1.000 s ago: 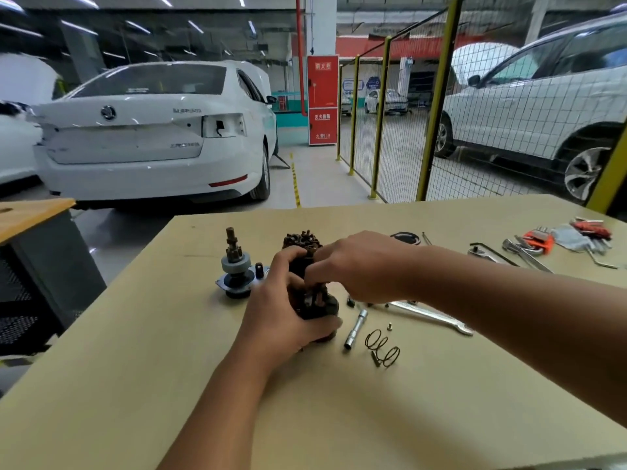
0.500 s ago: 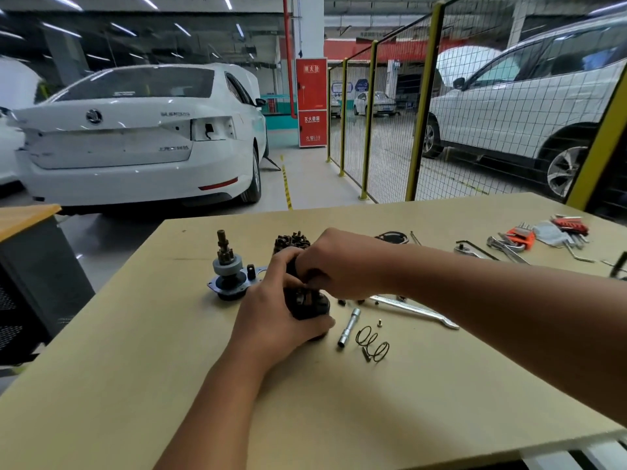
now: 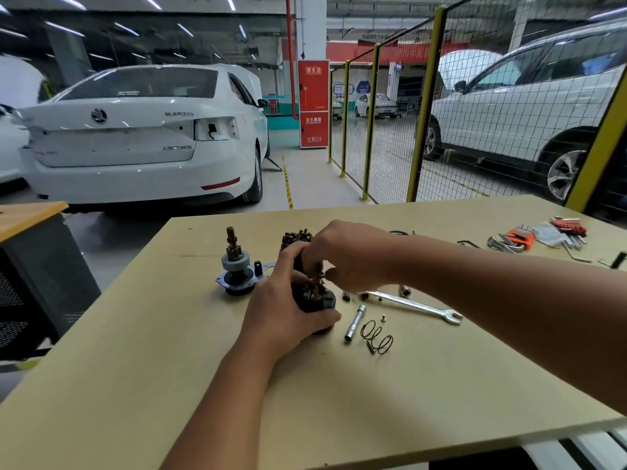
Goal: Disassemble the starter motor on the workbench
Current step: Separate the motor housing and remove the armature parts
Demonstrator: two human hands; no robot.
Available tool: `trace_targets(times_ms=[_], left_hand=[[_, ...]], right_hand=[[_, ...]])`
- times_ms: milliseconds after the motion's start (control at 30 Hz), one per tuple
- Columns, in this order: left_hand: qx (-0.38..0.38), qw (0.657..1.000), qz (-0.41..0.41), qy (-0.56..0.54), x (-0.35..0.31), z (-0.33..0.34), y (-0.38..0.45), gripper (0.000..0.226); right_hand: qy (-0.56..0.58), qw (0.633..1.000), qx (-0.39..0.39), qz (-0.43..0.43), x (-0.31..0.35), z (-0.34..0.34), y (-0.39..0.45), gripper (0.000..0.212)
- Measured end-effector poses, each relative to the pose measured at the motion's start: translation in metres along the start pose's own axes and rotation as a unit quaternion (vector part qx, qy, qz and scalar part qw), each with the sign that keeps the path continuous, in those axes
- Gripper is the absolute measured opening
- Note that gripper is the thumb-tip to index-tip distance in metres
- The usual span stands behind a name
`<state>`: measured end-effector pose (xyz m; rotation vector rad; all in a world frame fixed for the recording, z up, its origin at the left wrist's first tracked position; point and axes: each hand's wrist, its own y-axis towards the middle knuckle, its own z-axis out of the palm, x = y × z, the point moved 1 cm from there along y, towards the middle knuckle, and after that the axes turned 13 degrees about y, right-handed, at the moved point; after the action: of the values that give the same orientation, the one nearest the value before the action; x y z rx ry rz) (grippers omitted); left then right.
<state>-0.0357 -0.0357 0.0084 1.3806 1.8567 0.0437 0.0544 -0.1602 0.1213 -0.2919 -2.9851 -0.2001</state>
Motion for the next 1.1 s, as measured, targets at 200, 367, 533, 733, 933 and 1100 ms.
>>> trace_targets(times_ms=[200,367,533,733,933,1100], left_hand=[[0.006,1.0,-0.001,-0.012,-0.001,0.0,-0.001,0.109],[0.006,1.0,0.003,-0.015,0.0,0.0,-0.001,0.108],[0.013,1.0,-0.002,-0.024,0.0,0.0,-0.001,0.103],[0.014,0.999,-0.001,-0.033,-0.001,0.0,0.0,0.102],[0.019,0.999,-0.002,-0.045,0.002,0.002,0.001,0.102],[0.003,0.999,-0.012,-0.051,-0.001,0.002,0.001,0.082]], right_hand=[[0.039,0.999,0.01,0.009,0.003,0.008,-0.002,0.019],[0.071,0.997,0.003,0.03,-0.003,0.013,-0.004,0.016],[0.087,0.996,-0.02,0.009,-0.008,0.016,-0.006,0.012],[0.037,0.998,-0.052,-0.021,-0.012,0.027,-0.008,0.013],[0.1,0.988,-0.118,-0.006,-0.026,0.033,-0.013,0.012],[0.104,0.985,-0.095,0.098,-0.051,0.043,-0.017,0.015]])
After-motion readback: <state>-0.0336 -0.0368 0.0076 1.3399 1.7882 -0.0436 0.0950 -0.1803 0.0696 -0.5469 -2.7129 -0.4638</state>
